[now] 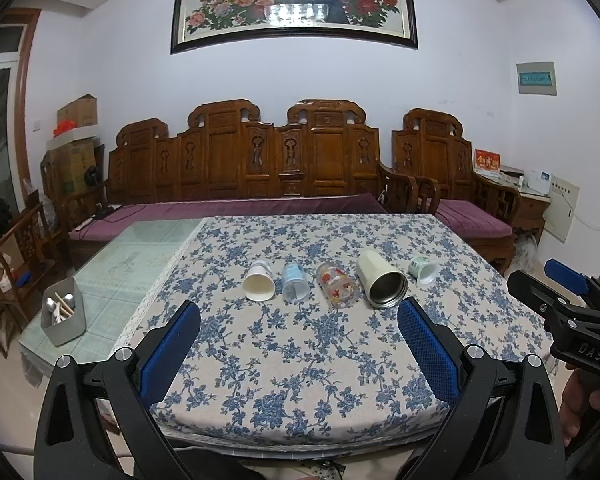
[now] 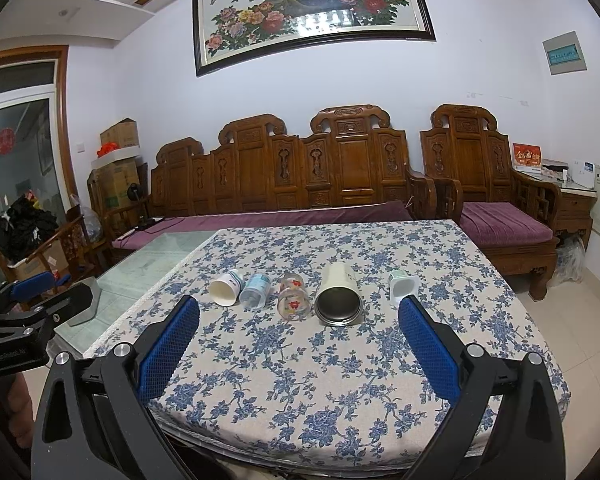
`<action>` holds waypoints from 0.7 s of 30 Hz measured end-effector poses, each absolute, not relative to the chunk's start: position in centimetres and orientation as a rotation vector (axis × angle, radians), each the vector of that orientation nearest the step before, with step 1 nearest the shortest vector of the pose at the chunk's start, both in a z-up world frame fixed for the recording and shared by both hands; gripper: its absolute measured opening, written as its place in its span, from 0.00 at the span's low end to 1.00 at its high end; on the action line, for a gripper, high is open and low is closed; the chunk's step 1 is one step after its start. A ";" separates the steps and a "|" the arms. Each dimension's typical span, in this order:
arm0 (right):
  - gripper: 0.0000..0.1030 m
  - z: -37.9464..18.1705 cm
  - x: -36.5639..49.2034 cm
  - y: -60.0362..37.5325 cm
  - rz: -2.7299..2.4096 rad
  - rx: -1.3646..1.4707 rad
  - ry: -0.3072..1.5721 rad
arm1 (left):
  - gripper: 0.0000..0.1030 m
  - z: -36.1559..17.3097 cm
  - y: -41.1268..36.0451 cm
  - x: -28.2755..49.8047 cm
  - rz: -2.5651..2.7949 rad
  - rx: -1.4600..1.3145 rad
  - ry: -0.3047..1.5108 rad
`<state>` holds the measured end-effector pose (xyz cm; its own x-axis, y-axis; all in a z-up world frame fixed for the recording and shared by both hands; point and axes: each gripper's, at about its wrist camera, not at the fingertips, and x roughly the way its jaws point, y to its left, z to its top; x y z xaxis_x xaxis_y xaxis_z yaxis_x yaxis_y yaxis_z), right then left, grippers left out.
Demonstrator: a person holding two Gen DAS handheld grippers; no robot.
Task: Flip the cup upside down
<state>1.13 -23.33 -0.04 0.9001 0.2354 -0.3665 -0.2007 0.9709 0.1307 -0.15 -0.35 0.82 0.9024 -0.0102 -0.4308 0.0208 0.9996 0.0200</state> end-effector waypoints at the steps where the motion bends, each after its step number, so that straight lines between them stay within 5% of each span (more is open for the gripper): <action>1: 0.97 0.0 1.1 -23.4 0.226 0.090 0.390 | 0.92 0.8 -0.3 -0.2 -0.015 0.024 0.444; 21: 0.97 0.0 1.5 -22.6 0.233 0.095 0.401 | 0.92 0.7 -0.4 -0.6 -0.024 0.024 0.455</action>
<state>1.49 -22.58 0.02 0.8946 0.2428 -0.3751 -0.2053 0.9690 0.1377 -0.56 -0.43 0.72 0.8979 -0.0175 -0.4399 0.0283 0.9994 0.0180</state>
